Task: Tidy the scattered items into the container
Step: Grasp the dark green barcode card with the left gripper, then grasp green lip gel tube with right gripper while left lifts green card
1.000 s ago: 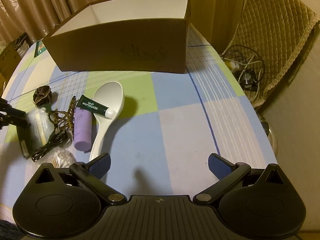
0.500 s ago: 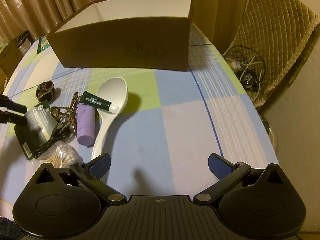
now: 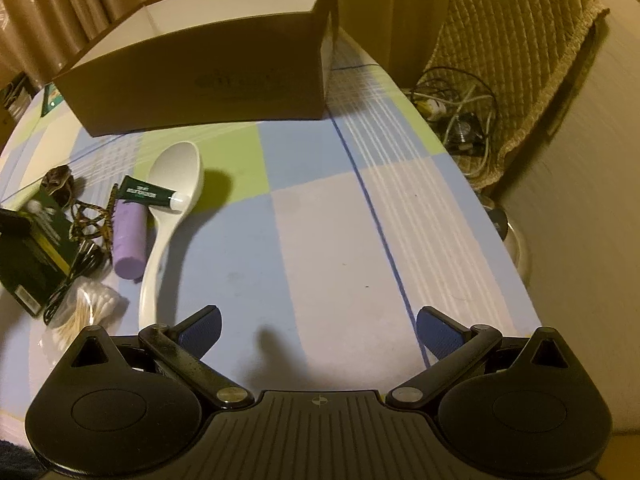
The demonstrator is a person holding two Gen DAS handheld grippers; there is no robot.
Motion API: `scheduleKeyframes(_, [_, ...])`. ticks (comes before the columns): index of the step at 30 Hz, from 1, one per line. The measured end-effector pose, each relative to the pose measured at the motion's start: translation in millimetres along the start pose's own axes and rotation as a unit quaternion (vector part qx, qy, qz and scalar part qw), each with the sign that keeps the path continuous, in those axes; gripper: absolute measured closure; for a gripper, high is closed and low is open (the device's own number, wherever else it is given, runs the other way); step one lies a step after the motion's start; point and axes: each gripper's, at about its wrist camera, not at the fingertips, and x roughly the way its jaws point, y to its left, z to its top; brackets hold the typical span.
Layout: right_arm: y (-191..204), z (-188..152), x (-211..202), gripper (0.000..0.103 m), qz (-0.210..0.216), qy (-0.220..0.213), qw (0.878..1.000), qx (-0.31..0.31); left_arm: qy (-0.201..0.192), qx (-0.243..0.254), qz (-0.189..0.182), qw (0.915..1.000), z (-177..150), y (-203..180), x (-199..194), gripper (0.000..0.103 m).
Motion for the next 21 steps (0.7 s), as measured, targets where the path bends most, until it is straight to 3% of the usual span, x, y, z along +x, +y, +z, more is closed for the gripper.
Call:
scheduleKeyframes(2, [0.1,2.0,2.3,0.002,0.000,0.002,1.000,0.001,0.009,0.044,0.043,0.9981,2.7,-22.5,-8.6,0.103])
scheduleKeyframes(5, [3.1,5.8,7.4,0.002,0.004,0.004,1.000,-0.001,0.043,0.114,0.124,0.9847,1.7,-56.0,0.4,0.103])
scheduleKeyframes(11, [17.7,14.5,12.0,0.002,0.014,-0.003,0.999,-0.029,0.083,0.112,0.187,0.9725,-10.8,-58.9,38.4,0.100])
scheduleKeyframes(16, [22.7,16.9,10.9,0.002,0.023,-0.017,0.998,-0.050,0.066,0.086,0.195,0.9748,-14.4,-50.5,33.0,0.100])
scheduleKeyframes(21, [34.5,25.3,4.9,0.002,0.052,-0.061,0.993,-0.084,0.046,0.056,0.202,0.9767,-21.5,-51.0,17.0,0.103])
